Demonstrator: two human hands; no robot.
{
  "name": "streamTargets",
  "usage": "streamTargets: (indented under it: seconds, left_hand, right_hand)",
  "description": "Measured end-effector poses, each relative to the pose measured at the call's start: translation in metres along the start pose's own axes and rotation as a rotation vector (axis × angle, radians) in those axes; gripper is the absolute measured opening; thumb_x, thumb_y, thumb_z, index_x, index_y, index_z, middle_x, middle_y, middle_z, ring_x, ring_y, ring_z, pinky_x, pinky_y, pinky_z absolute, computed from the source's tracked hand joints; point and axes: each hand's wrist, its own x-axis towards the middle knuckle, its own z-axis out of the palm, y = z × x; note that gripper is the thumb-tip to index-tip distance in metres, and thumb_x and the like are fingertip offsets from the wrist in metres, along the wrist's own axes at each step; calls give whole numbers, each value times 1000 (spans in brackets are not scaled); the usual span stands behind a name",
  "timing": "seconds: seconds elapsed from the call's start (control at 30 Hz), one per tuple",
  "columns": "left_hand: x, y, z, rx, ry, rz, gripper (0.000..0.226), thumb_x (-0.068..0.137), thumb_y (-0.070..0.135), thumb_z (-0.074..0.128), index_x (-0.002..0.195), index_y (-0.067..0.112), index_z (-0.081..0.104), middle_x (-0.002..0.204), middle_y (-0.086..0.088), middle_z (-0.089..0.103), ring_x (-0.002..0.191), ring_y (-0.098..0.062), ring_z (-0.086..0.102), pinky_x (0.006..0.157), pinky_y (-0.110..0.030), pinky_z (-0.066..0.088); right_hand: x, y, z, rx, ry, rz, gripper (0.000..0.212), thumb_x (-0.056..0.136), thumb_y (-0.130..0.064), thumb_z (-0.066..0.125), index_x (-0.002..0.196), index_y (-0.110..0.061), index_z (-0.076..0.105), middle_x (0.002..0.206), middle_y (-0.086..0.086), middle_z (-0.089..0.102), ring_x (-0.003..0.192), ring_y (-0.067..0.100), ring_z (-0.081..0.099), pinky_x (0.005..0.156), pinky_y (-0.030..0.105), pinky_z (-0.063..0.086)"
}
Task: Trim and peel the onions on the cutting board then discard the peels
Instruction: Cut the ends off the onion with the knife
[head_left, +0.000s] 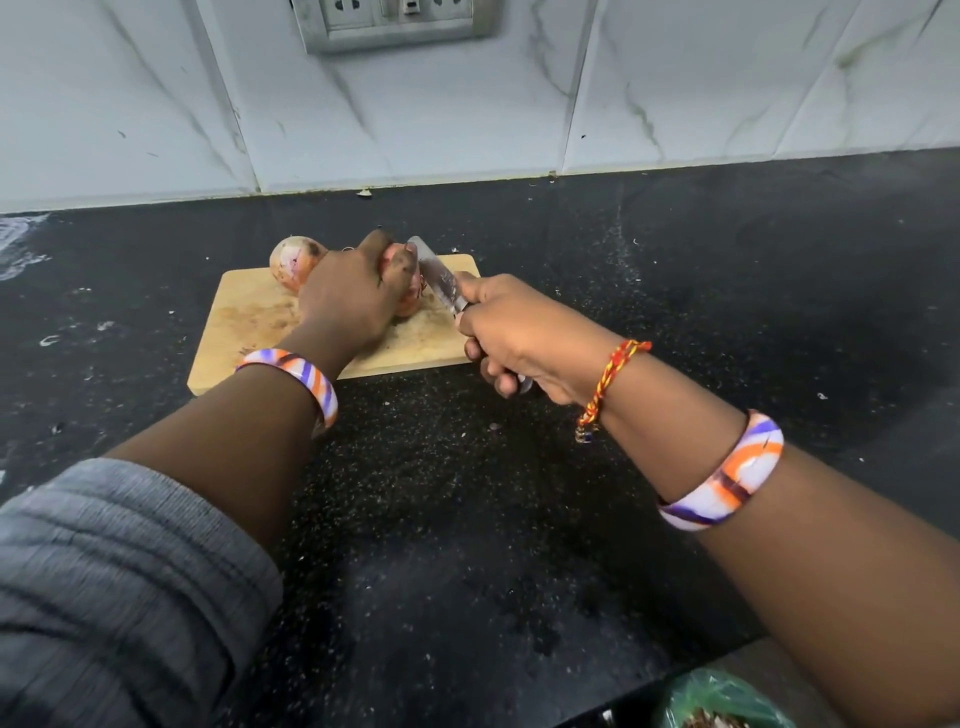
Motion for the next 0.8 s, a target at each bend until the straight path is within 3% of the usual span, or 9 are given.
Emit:
streamTargets:
  seconds: [0.17,0.3,0.47,0.67,0.8]
  left_hand:
    - [-1,0,0,9,0,6,44,97,39,28,126,10,45,108,-27,61,99,-42,55,74,-39,41]
    - [-1,-2,-1,-20,2,-14,45,97,40,28,127,11,46,107,-28,61,100,-43,55,76,-41,42]
    - [-2,-2,-2,-7,1,-9,45,98,39,26,126,10,45,105,-29,61,98,-43,55,75,-40,42]
    - [-1,-3,-1,1,-4,-4,45,98,39,25,125,9,45,103,-28,61,96,-42,56,70,-37,37]
    - [0,-1,-1,29,-15,0,45,98,39,25,126,10,44,101,-28,61,94,-41,56,67,-36,37]
  right_hand:
    - [2,-1,-1,-41,4,-24,58,92,7,26,143,-20,28,74,2,33,47,11,33,28,10,27]
    - [1,-3,-3,273,-48,57,49,97,0,25,140,-21,33,60,2,34,28,2,28,26,9,22]
    - [-1,-8,-13,569,-175,91,44,96,2,27,136,-15,35,58,2,32,26,-1,26,26,7,20]
    - [-3,-8,-17,547,-172,99,49,96,2,27,140,-20,31,59,1,33,26,-1,28,25,9,22]
    - [-4,-9,-13,344,-99,82,49,97,0,27,141,-22,31,59,2,34,27,0,28,26,9,22]
